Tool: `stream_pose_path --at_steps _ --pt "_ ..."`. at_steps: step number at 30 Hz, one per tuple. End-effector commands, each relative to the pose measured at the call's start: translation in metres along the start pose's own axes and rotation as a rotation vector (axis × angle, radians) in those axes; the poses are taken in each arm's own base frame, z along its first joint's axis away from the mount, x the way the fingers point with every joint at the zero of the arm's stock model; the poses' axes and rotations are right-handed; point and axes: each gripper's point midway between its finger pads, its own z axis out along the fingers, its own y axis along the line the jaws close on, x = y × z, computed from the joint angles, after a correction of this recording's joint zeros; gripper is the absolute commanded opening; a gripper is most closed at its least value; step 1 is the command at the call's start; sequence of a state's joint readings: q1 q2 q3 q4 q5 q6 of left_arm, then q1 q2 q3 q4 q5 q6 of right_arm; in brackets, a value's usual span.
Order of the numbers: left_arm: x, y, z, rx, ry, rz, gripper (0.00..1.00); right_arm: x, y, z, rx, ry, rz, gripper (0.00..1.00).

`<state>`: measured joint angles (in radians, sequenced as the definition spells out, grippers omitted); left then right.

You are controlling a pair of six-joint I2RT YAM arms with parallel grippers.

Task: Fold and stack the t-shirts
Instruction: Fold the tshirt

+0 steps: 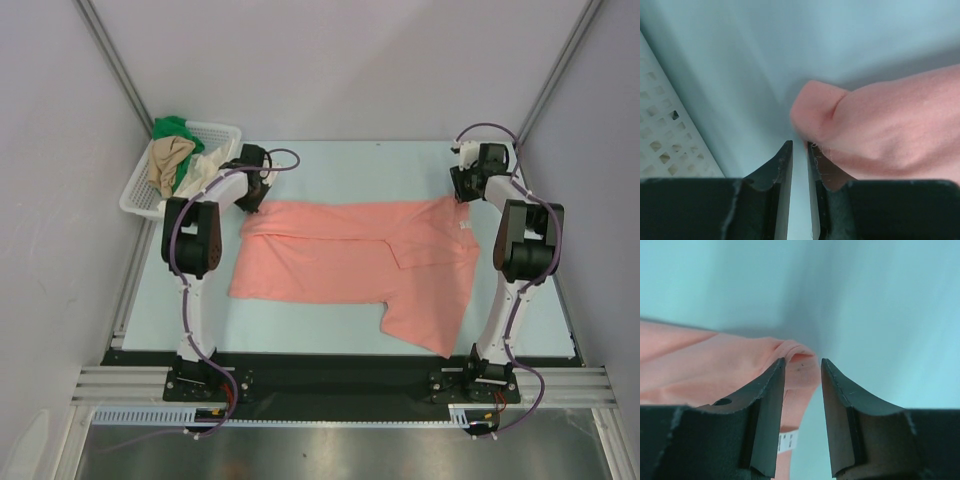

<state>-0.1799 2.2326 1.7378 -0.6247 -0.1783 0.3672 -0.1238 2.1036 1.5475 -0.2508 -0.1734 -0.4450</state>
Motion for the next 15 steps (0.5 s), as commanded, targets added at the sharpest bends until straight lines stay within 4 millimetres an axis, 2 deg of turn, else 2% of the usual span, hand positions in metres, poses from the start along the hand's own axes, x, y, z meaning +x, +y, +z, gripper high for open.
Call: stream_pose_path --at_steps 1,5,6,7,9,10,12,15 --pt "-0.001 0.007 0.008 -0.022 0.01 -0.008 0.23 -0.008 -0.002 0.014 -0.005 -0.02 -0.012 0.39" --pt "0.002 0.006 0.01 -0.028 0.022 -0.005 0.22 0.0 0.001 0.022 -0.034 0.008 -0.024 0.33" --pt "0.003 0.006 0.009 -0.029 0.022 -0.006 0.22 0.008 0.004 0.023 -0.051 0.043 -0.014 0.32" --pt "0.007 0.005 0.01 -0.029 0.03 -0.005 0.22 0.006 0.005 0.023 -0.065 0.039 -0.012 0.31" --pt "0.008 0.005 0.01 -0.032 0.033 -0.004 0.22 0.01 0.007 0.021 -0.078 0.045 -0.015 0.22" --pt "0.011 0.004 0.011 -0.031 0.039 -0.002 0.22 0.012 0.009 0.022 -0.091 0.051 -0.014 0.12" --pt "0.012 0.003 0.012 -0.031 0.044 -0.002 0.22 0.013 0.01 0.021 -0.094 0.051 -0.013 0.03" --pt "0.012 0.004 0.014 -0.034 0.044 -0.002 0.21 0.013 0.007 0.023 -0.076 0.051 -0.011 0.0"
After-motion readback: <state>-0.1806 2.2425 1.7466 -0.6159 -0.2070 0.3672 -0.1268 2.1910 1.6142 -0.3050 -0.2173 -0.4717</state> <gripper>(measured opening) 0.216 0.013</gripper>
